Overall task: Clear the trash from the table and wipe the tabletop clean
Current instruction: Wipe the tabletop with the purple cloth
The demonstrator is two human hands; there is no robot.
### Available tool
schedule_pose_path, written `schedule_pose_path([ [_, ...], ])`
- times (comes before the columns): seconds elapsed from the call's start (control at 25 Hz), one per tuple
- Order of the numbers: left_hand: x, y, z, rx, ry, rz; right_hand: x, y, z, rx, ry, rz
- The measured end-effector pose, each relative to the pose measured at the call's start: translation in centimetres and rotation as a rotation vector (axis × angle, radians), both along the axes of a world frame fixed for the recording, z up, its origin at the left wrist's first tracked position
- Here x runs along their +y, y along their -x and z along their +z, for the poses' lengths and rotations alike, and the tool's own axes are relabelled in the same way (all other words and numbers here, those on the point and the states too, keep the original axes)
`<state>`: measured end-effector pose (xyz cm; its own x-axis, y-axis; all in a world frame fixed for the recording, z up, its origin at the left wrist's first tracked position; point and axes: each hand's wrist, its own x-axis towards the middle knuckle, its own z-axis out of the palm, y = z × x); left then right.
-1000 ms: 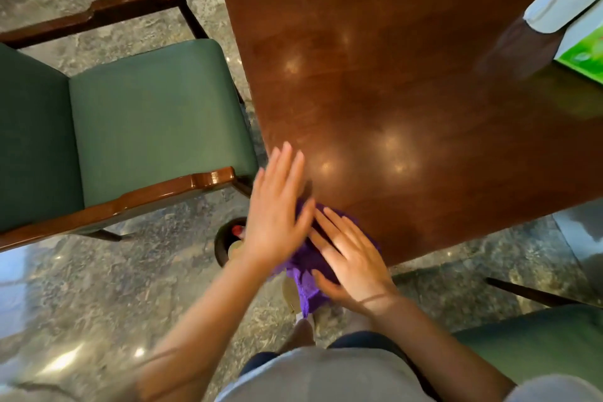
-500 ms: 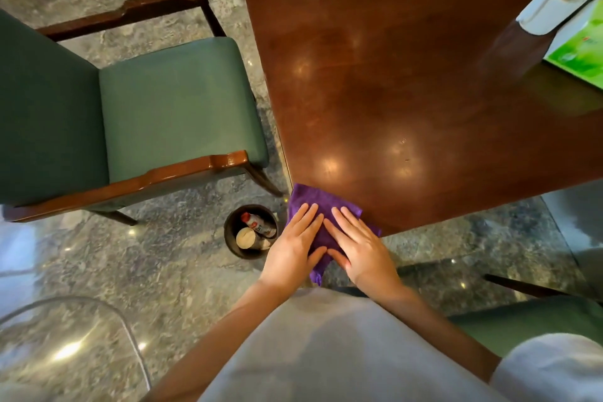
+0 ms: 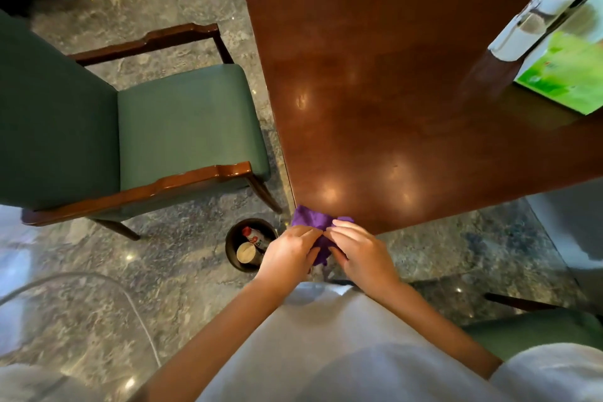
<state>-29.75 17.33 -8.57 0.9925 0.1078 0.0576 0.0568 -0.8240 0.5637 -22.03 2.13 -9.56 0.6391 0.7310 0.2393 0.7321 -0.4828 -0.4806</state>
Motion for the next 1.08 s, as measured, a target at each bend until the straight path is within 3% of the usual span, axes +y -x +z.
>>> schedule_pose_path([
  [0.24, 1.9, -4.1, 4.5, -0.201, -0.022, 0.037, 2.1, -5.1, 4.6, -0.229, -0.179, 0.005],
  [0.52, 4.7, -10.6, 6.7, -0.255, -0.004, 0.141, 6.2, -13.7, 8.2, -0.268, -0.213, 0.143],
  [0.88, 10.1, -24.6, 8.8, -0.302, -0.144, 0.343, 13.7, -29.1, 10.9, -0.191, -0.143, 0.302],
  [1.08, 15.2, -30.6, 9.0, -0.209, -0.186, 0.345, 19.6, -35.9, 10.6, -0.126, -0.092, 0.364],
])
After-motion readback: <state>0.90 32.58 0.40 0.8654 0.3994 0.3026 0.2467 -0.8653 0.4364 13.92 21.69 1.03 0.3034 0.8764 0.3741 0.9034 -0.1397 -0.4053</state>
